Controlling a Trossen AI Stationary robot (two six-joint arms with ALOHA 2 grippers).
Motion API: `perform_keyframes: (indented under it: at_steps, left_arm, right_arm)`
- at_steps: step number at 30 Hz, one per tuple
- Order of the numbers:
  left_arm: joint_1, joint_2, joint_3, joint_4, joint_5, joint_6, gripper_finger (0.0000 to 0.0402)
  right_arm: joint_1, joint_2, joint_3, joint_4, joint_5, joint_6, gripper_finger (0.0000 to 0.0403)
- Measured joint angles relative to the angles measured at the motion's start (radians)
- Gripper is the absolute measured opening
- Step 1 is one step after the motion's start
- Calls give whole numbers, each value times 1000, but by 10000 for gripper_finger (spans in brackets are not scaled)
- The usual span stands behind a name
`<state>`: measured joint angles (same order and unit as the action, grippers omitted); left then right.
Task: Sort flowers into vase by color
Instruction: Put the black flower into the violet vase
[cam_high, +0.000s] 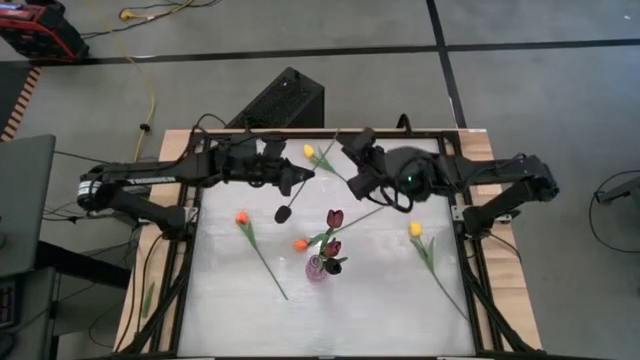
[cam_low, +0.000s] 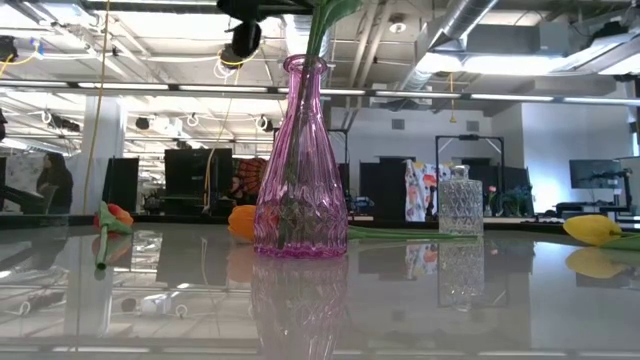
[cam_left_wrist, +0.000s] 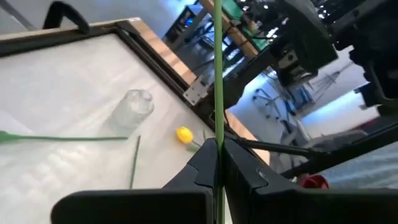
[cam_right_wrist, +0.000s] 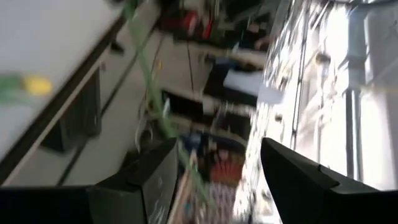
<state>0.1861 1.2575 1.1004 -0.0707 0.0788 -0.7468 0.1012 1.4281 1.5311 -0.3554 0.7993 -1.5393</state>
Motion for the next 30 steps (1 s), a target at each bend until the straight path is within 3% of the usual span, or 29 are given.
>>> perform_keyframes:
  at_steps: [5, 12, 24, 27, 30]
  left_arm:
    - [16, 36, 0, 60, 75, 5, 0]
    - [38, 38, 0, 70, 82, 31, 0]
    - [41, 37, 0, 57, 117, 44, 0]
    - [40, 37, 0, 40, 99, 44, 0]
    - [39, 37, 0, 28, 57, 44, 1]
  right_arm:
    - [-61, 0, 0, -53, -86, 78, 255]
    - [-106, 1, 0, -146, -118, 187, 255]
    - [-157, 69, -27, -83, -168, 185, 253]
    - [-154, 118, -28, -75, -136, 167, 231]
    - [-141, 152, -28, -89, -68, 128, 184]
